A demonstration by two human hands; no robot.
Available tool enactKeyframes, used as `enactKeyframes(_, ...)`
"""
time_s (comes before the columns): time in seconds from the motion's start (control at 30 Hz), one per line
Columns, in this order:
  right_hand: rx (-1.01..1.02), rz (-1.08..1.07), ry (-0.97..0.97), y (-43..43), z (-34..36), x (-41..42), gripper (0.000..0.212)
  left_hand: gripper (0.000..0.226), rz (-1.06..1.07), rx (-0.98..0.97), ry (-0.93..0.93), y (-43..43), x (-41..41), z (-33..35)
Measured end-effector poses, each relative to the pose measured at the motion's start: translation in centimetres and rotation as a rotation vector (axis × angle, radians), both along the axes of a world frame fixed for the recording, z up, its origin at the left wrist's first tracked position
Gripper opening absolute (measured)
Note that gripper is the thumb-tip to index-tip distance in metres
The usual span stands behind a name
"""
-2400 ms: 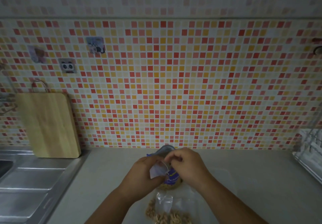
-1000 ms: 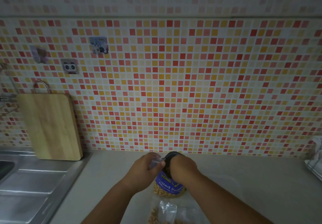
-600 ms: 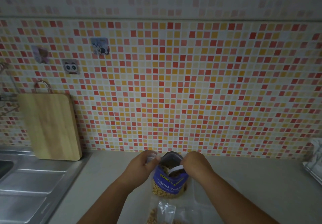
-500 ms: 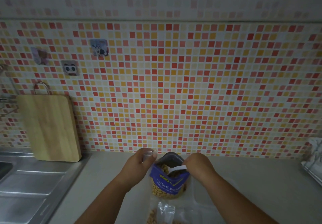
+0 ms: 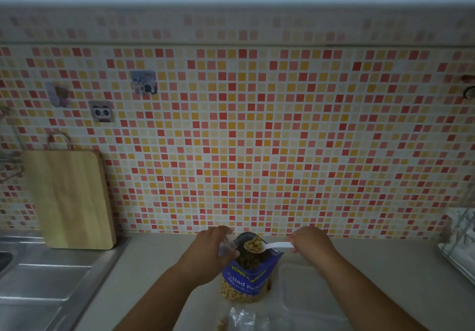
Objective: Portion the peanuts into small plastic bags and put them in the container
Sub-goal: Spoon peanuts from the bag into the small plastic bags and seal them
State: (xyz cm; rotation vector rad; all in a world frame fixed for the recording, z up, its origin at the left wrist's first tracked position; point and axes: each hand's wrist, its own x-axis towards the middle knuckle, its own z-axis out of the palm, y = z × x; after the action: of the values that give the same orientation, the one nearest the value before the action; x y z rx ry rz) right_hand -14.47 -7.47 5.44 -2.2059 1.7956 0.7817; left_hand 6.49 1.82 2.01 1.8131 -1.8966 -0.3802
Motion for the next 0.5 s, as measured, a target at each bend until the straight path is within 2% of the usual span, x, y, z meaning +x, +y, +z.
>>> enactKeyframes(0.1,-0.056,0.036,0.028,-0.1,1.6,-0.6,0.046,0.057,-0.012,0.012,-0.084,-0.3,-0.5,0.3)
enactKeyframes(0.27,-0.004,0.037,0.013,-1.1,3.5,-0.4,0.047,0.059,-0.042,-0.001,-0.189,-0.8,-1.5,0.9)
enactKeyframes(0.5,-0.081,0.119,-0.025,-0.9,3.5,0.5,0.042,0.061,-0.049,0.013,-0.192,-1.6,-2.7,0.9)
